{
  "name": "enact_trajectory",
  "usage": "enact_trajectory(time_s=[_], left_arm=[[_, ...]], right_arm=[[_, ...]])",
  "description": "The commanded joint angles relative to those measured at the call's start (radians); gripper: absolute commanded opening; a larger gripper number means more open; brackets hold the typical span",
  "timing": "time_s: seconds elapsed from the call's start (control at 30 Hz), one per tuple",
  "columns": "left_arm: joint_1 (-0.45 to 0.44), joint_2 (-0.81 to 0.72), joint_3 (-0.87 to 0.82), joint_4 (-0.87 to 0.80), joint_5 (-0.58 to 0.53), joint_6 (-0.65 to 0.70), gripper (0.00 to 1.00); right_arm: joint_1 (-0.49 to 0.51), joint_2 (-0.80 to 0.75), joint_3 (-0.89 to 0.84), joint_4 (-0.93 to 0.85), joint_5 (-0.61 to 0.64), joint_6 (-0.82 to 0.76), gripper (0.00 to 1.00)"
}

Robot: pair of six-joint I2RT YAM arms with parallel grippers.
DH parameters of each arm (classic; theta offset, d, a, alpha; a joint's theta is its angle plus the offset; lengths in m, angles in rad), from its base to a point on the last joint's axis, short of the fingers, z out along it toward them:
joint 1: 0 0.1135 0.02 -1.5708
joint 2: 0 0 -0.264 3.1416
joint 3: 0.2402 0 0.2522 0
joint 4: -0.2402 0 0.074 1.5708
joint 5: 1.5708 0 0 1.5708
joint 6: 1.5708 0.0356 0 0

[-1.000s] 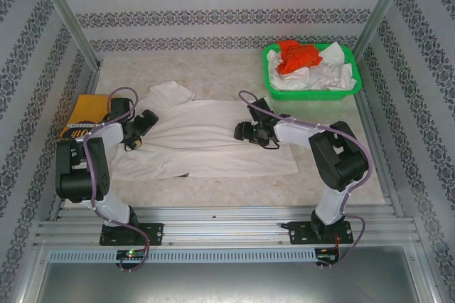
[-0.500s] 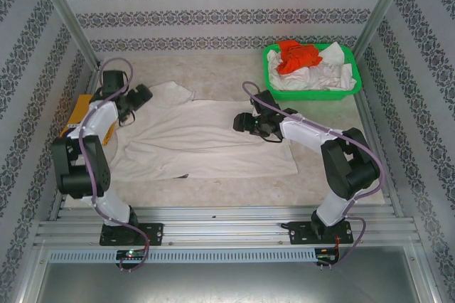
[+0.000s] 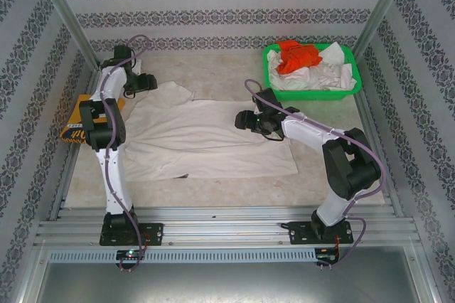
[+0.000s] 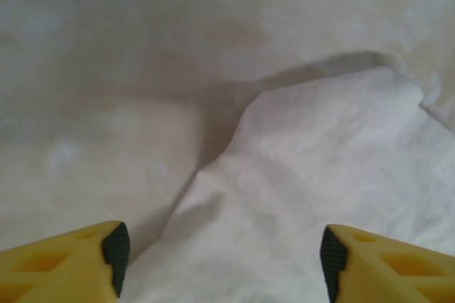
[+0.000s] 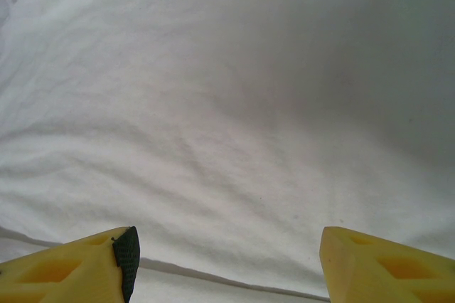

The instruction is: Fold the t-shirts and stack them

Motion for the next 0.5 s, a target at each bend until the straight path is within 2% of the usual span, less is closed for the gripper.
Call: enact_trajectory(time_s=[0.0, 0.13, 0.2, 0.47], left_arm=[[0.009, 0.097, 0.172, -0.254, 0.018, 0.157, 0.63], [0.009, 0.174, 0.277, -0.329, -0.012, 0.206, 0.61], [0.009, 0.192, 0.298, -0.351, -0.015, 0.224, 0.53], [0.010, 0.209, 0.293, -0.392, -0.032, 0.261, 0.45]], right_arm=[[-0.009, -0.021, 0.005, -0.018, 0.022, -0.010, 0.68], [-0.009, -0.023, 0.004, -0.019, 0.025, -0.003, 0.68], [-0.008, -0.022, 0.003, -0.022, 0.024, -0.001, 0.68], [-0.006, -0.016, -0.002, -0.022, 0.027, 0.010, 0.68]])
